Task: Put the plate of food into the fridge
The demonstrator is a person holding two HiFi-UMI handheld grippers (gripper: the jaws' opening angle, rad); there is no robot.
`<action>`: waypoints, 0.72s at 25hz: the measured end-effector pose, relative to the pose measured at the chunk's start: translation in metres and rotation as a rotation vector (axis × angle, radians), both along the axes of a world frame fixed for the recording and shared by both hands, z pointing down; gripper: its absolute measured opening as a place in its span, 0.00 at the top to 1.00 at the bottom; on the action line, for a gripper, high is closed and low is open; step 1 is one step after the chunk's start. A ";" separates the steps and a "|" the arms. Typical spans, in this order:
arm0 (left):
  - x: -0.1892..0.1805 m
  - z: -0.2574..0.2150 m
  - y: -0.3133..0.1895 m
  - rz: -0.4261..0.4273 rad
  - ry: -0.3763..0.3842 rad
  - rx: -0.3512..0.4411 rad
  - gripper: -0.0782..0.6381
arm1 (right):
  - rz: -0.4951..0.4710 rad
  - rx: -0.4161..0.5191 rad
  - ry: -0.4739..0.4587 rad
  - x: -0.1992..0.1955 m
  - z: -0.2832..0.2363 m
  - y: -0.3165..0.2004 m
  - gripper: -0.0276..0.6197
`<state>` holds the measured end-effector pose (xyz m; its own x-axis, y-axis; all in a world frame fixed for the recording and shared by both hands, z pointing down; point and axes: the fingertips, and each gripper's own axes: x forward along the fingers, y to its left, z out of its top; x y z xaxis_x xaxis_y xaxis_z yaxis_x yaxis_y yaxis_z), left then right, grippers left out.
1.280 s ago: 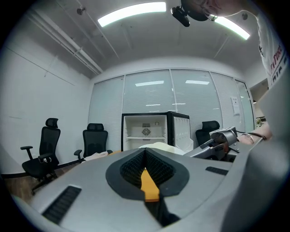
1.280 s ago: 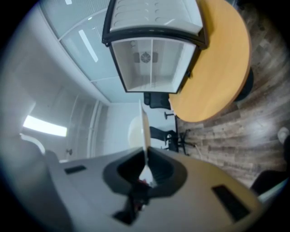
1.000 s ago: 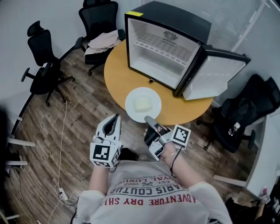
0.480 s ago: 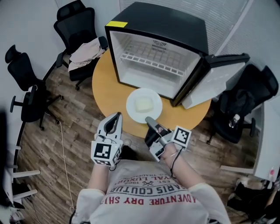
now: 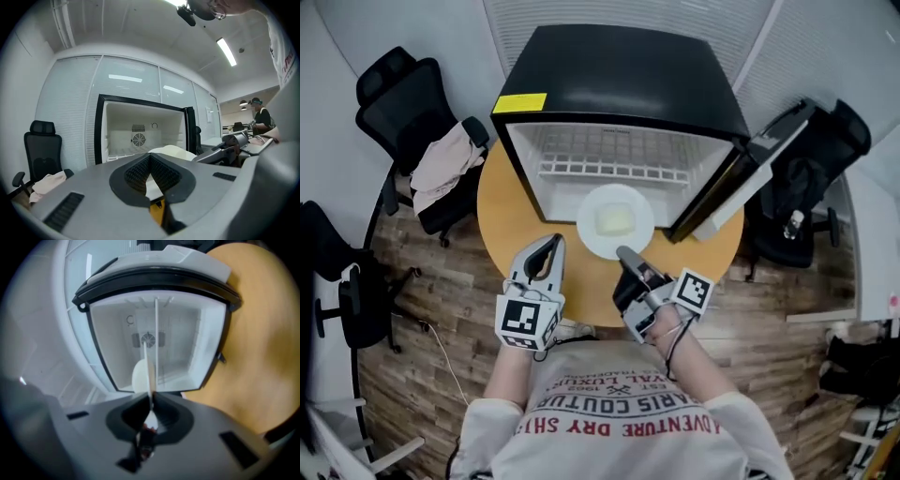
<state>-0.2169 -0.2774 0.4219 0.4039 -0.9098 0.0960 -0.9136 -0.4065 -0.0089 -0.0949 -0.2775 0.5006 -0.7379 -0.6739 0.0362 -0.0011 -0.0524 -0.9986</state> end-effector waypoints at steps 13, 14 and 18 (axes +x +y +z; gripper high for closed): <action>-0.003 0.005 -0.051 0.157 0.011 -0.012 0.85 | 0.154 -0.033 0.025 -0.015 -0.001 -0.045 0.90; -0.003 0.005 -0.053 0.157 0.014 -0.013 0.85 | 0.157 -0.034 0.024 -0.016 -0.001 -0.049 0.90; -0.007 0.004 -0.063 0.149 0.010 -0.012 0.85 | 0.159 -0.046 0.015 -0.020 -0.003 -0.066 0.90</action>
